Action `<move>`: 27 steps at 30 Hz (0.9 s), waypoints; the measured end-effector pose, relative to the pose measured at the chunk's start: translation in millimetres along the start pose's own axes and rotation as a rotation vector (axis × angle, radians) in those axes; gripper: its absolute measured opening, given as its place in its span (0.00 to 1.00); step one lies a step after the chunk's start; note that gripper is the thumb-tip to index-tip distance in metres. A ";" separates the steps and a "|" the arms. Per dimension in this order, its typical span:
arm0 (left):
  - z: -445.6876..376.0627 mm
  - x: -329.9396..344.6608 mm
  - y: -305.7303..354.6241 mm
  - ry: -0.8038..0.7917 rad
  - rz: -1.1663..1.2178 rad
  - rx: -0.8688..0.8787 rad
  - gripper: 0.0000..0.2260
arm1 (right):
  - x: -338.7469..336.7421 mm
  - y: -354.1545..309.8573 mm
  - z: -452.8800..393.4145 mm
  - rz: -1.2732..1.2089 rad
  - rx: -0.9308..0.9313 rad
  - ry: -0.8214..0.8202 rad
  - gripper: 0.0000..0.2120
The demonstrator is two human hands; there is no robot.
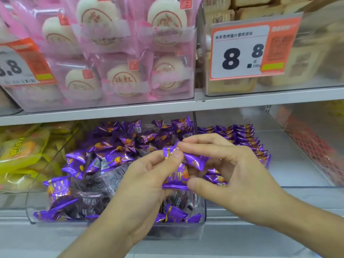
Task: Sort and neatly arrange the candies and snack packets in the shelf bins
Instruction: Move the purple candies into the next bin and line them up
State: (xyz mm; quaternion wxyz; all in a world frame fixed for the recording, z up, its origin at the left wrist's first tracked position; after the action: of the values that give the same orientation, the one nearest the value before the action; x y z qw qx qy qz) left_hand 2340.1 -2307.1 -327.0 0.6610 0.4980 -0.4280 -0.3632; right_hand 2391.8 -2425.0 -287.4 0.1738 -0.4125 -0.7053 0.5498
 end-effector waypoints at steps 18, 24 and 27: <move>-2.6 16.2 7.9 -0.119 -0.134 0.110 0.12 | -29.8 21.5 3.4 -0.364 0.357 -0.025 0.19; -5.7 19.0 0.5 -0.104 -0.121 0.070 0.13 | -50.4 27.2 2.5 -0.355 0.343 0.211 0.22; -5.5 20.2 -3.7 -0.105 -0.108 0.045 0.14 | -70.7 6.1 -4.0 -0.250 0.211 0.261 0.18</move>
State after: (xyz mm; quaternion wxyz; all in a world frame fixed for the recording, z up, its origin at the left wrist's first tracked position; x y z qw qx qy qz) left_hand 2352.4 -2324.4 -327.2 0.6057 0.5156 -0.4425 -0.4141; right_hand 2439.4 -2476.8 -276.9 0.3729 -0.3688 -0.6611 0.5366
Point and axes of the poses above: each hand's wrist, its own z-axis away from the middle knuckle, its own x-axis out of the palm, y = z × x, the point moved 10 cm from there along -z, towards the middle knuckle, and after that the axes turned 2 degrees about y, right-handed, at the moved point
